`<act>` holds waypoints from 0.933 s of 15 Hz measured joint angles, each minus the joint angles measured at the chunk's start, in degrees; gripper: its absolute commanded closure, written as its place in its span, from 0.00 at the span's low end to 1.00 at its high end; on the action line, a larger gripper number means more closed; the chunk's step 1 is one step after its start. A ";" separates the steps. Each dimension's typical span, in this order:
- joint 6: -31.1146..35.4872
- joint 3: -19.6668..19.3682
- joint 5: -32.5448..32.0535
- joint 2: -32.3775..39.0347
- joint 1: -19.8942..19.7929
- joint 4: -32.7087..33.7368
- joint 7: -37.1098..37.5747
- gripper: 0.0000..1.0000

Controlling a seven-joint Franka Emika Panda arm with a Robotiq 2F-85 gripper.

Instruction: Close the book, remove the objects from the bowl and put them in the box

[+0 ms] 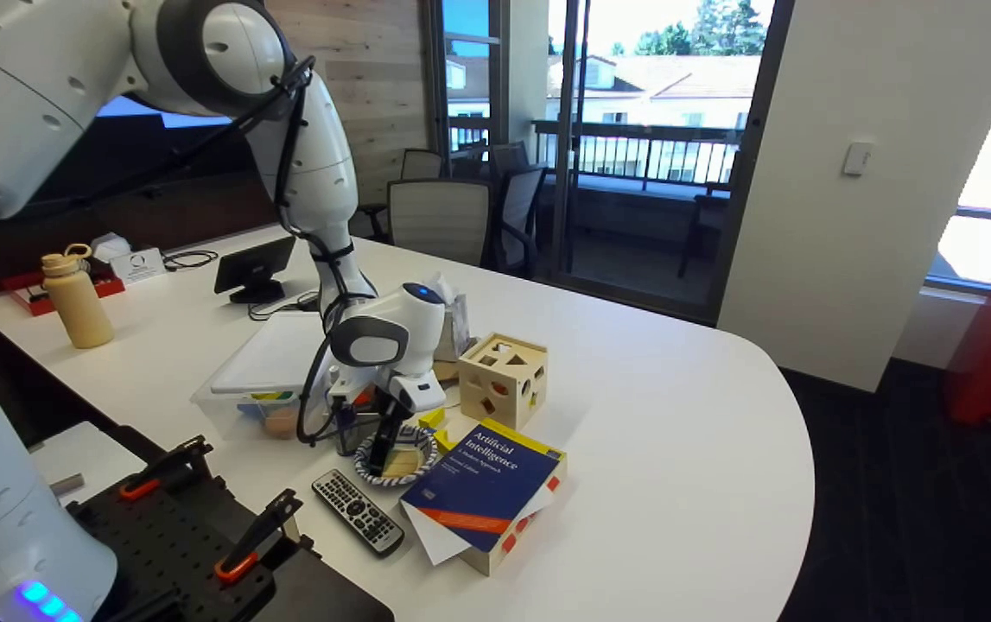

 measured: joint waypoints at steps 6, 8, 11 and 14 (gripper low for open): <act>-0.10 0.07 1.58 0.00 -0.10 0.01 0.07 0.00; -0.10 0.07 2.15 0.00 -0.10 0.01 0.28 0.00; -0.16 0.12 2.64 0.00 -0.10 0.06 1.07 0.34; -0.22 0.32 3.53 0.01 -0.13 0.10 1.07 0.58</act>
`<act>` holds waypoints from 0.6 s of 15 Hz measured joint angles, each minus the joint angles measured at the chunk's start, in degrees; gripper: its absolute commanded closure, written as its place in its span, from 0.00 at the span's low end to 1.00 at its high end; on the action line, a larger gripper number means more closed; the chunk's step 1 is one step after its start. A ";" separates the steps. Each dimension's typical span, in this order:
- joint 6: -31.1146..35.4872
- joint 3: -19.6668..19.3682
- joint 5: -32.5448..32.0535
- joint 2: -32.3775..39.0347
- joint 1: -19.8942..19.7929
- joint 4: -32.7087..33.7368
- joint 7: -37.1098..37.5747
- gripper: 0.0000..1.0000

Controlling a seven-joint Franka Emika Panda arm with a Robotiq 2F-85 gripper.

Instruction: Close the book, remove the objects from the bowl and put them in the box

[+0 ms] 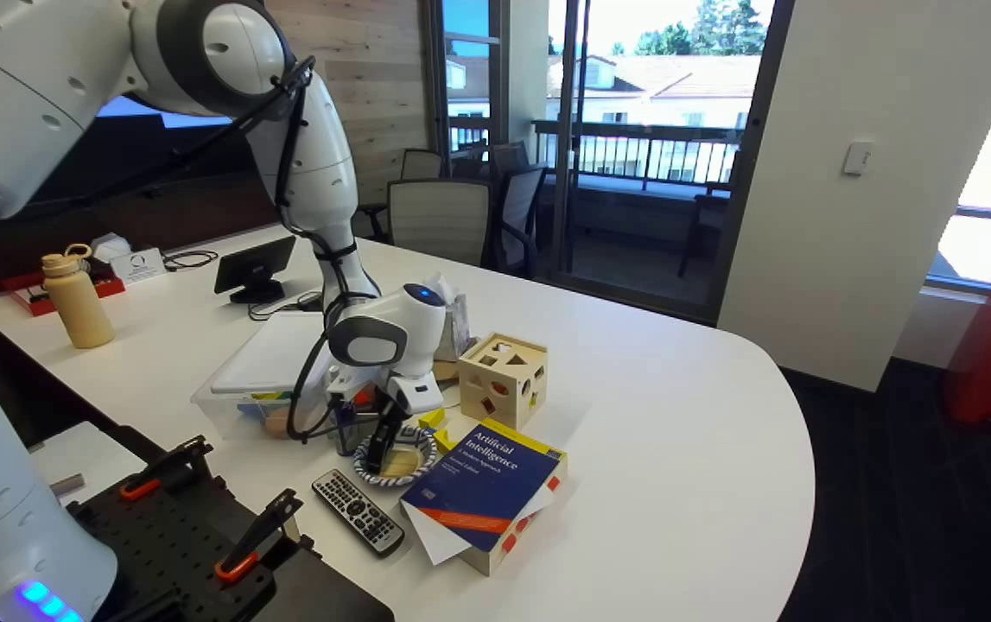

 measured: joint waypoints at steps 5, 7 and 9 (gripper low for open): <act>-0.27 0.17 0.56 0.00 -0.19 0.06 0.00 0.58; -0.27 0.09 0.56 -0.05 -0.20 0.06 0.00 0.58; -0.23 -0.67 0.56 -0.58 0.38 0.01 0.07 0.58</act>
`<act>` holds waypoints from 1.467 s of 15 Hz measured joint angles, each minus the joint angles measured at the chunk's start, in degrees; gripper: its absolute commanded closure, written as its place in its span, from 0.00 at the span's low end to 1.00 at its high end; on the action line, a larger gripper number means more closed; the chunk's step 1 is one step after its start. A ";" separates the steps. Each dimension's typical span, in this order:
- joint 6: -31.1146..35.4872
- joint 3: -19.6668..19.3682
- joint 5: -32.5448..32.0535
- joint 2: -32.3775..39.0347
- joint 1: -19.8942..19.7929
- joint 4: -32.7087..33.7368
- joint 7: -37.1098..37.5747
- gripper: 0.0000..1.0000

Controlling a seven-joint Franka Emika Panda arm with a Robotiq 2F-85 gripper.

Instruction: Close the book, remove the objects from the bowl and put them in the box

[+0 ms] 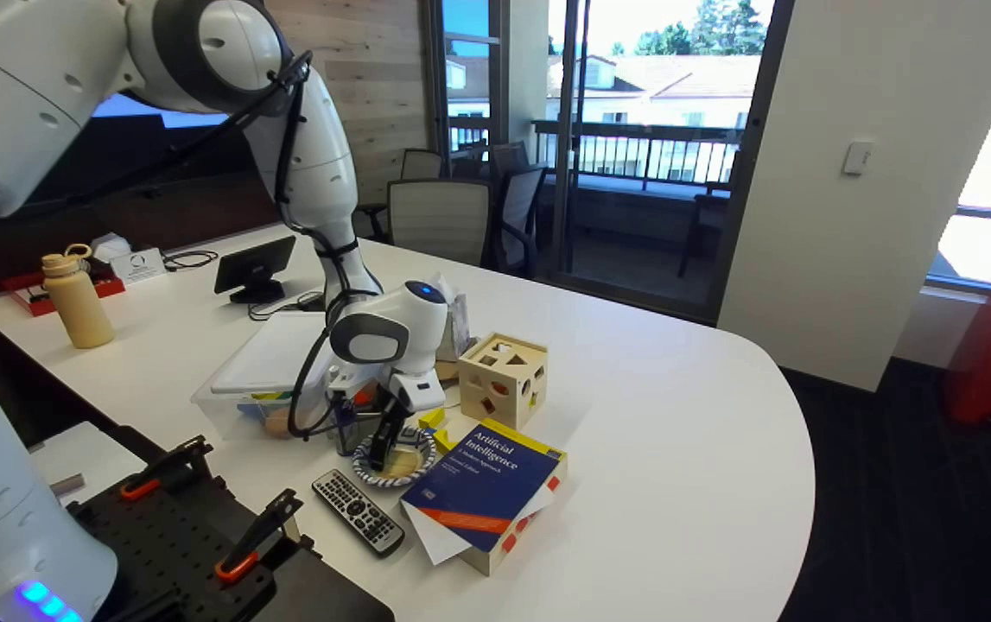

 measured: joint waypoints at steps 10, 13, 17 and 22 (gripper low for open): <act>2.81 -0.44 -2.35 -12.96 6.24 -5.07 -0.29 0.58; 2.81 0.56 -4.85 -14.04 8.65 -4.51 -0.10 0.58; 2.81 0.85 -7.98 -12.52 11.48 -2.33 0.01 0.58; 2.55 0.74 -11.11 -8.79 13.48 2.03 0.02 0.58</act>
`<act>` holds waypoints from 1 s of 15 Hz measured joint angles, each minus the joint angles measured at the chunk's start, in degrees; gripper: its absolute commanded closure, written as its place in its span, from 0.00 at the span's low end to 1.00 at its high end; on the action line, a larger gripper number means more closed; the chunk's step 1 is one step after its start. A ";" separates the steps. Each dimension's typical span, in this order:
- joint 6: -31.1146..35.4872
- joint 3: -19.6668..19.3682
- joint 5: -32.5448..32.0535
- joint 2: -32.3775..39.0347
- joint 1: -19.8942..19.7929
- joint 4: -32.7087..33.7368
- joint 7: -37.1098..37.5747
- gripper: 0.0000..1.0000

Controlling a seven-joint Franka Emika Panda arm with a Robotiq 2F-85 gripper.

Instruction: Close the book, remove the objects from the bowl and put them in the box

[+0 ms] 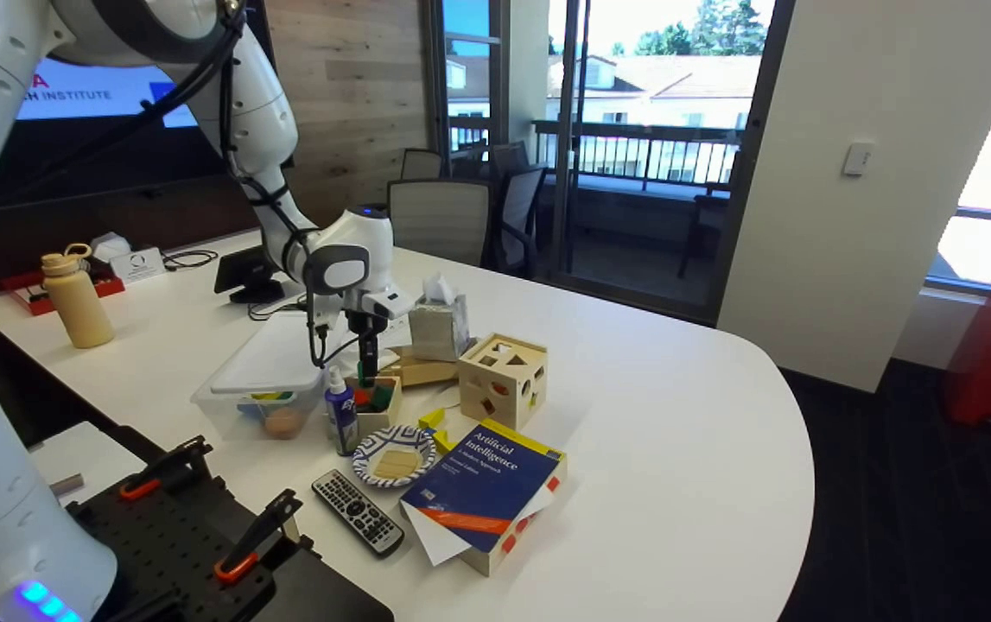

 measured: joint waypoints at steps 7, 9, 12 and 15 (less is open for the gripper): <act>-3.33 -0.21 -1.78 4.96 0.91 5.29 0.00 0.00; -5.57 -0.17 -1.80 5.57 0.78 6.40 -0.08 0.00; -10.01 0.10 -1.81 5.59 0.07 8.00 -0.44 0.00; -11.72 -0.04 -2.13 4.21 -0.76 8.49 -1.48 0.00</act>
